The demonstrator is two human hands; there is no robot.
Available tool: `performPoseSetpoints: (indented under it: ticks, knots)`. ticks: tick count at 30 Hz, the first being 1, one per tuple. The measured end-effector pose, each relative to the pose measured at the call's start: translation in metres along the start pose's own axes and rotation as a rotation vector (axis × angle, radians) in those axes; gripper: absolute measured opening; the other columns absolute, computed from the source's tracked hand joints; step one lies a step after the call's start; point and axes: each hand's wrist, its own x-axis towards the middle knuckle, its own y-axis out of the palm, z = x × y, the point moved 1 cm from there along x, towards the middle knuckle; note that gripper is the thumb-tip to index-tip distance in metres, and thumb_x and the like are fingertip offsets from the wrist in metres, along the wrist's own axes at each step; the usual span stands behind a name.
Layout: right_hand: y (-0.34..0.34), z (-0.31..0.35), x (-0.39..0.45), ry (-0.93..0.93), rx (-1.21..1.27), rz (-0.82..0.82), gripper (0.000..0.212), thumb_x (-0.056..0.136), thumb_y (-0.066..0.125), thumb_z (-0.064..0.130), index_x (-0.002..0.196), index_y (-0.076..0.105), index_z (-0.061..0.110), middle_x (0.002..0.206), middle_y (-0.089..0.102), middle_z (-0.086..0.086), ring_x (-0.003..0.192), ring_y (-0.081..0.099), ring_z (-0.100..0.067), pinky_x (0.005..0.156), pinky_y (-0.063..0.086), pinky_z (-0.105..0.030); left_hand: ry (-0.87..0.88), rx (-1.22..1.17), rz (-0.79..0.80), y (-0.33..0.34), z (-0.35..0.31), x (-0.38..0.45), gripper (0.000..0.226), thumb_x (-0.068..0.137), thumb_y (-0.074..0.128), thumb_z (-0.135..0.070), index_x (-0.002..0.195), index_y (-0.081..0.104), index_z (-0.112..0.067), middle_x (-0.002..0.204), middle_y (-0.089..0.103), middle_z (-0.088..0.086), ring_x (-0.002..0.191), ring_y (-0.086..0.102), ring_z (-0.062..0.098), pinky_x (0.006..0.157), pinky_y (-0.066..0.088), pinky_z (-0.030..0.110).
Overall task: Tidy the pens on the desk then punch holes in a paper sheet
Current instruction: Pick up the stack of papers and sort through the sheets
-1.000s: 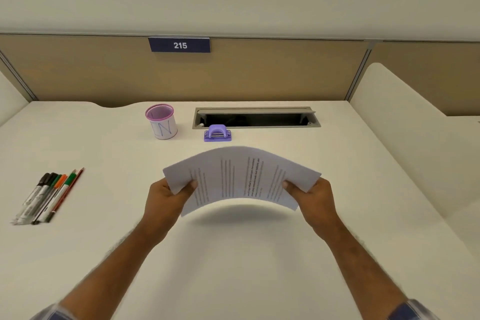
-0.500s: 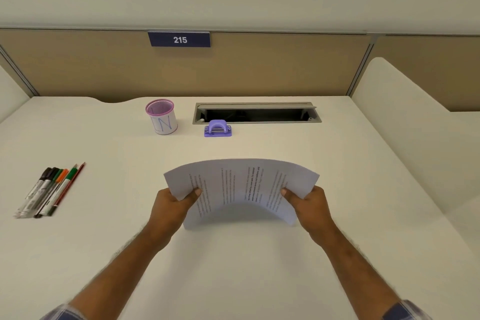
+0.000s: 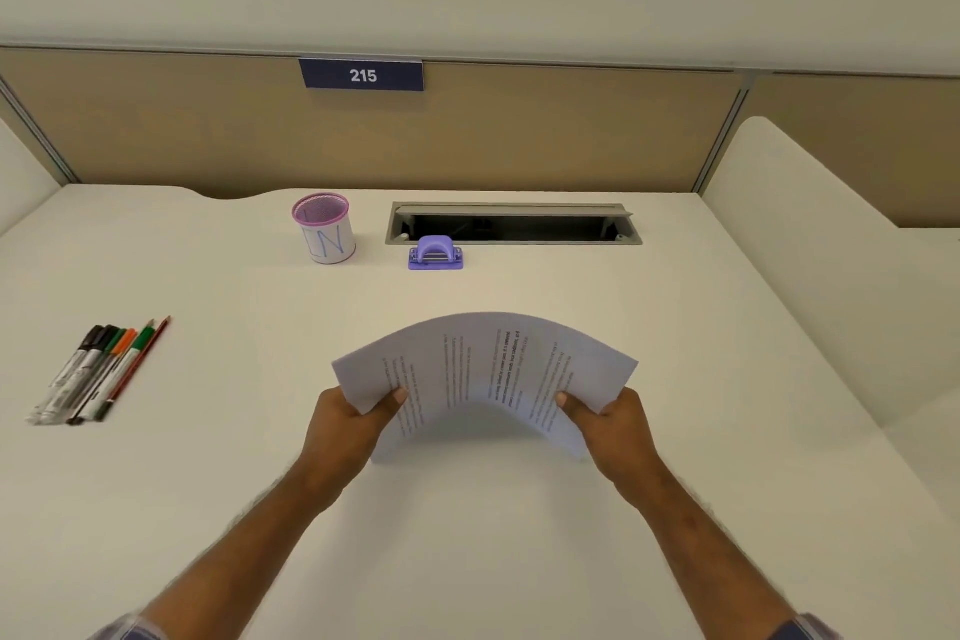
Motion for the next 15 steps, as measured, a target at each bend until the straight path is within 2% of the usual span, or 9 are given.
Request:
performPoseSetpoints:
  ticks: [4,7,11,15]
  knots:
    - [-0.003,0.002,0.0,-0.036,-0.062,-0.011,0.023,0.088,0.068,0.014,0.095,0.064,0.035,0.095,0.071,0.011,0.088,0.07,-0.01,0.071,0.059,-0.023,0.014,0.058,-0.034,-0.003,-0.003,0.006,0.02,0.089,0.071,-0.021,0.108,0.067,-0.027,0.096,0.073,-0.014,0.085,0.07,0.012,0.057,0.055,0.013]
    - [-0.002,-0.002,-0.004,-0.032,-0.097,0.023,0.02,0.089,0.066,0.014,0.104,0.064,0.027,0.099,0.07,0.01,0.093,0.069,-0.012,0.075,0.059,-0.025,-0.022,0.134,-0.022,-0.004,-0.003,0.01,0.018,0.091,0.07,-0.02,0.108,0.068,-0.024,0.094,0.071,-0.014,0.086,0.069,0.013,0.059,0.052,0.015]
    - [0.0,0.004,-0.004,0.004,-0.052,0.036,0.018,0.089,0.067,0.014,0.096,0.067,0.03,0.098,0.073,0.006,0.09,0.071,-0.015,0.076,0.06,-0.032,0.027,0.247,-0.025,-0.008,-0.016,0.022,0.012,0.09,0.07,-0.022,0.102,0.07,-0.024,0.086,0.07,-0.017,0.08,0.07,0.009,0.049,0.05,0.011]
    - [-0.001,0.012,0.001,0.127,0.115,0.034,0.018,0.084,0.071,0.008,0.094,0.07,0.023,0.096,0.077,0.001,0.085,0.074,-0.016,0.073,0.059,-0.03,0.088,0.286,-0.067,-0.012,-0.035,0.038,0.017,0.089,0.071,-0.024,0.104,0.066,-0.03,0.09,0.07,-0.015,0.089,0.071,0.018,0.062,0.05,0.017]
